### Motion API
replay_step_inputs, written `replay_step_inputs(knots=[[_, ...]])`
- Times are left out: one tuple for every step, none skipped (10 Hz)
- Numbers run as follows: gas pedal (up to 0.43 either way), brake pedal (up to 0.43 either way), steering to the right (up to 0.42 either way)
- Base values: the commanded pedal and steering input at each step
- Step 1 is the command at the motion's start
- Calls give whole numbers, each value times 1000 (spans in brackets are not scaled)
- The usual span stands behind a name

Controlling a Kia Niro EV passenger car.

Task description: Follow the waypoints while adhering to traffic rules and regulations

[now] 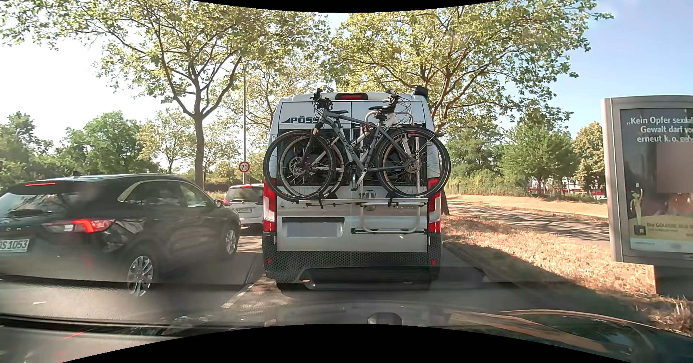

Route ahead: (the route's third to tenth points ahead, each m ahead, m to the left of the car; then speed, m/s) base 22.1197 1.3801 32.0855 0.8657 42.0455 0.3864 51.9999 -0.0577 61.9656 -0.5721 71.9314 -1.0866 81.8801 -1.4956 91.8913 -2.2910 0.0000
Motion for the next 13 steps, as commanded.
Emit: replay_step_inputs(knots=[[0,171,23],[0,171,23],[0,171,23],[0,171,23],[0,171,23],[0,171,23],[0,165,23],[0,171,23],[0,171,23],[0,171,23],[0,171,23],[0,171,23],[0,171,23]])
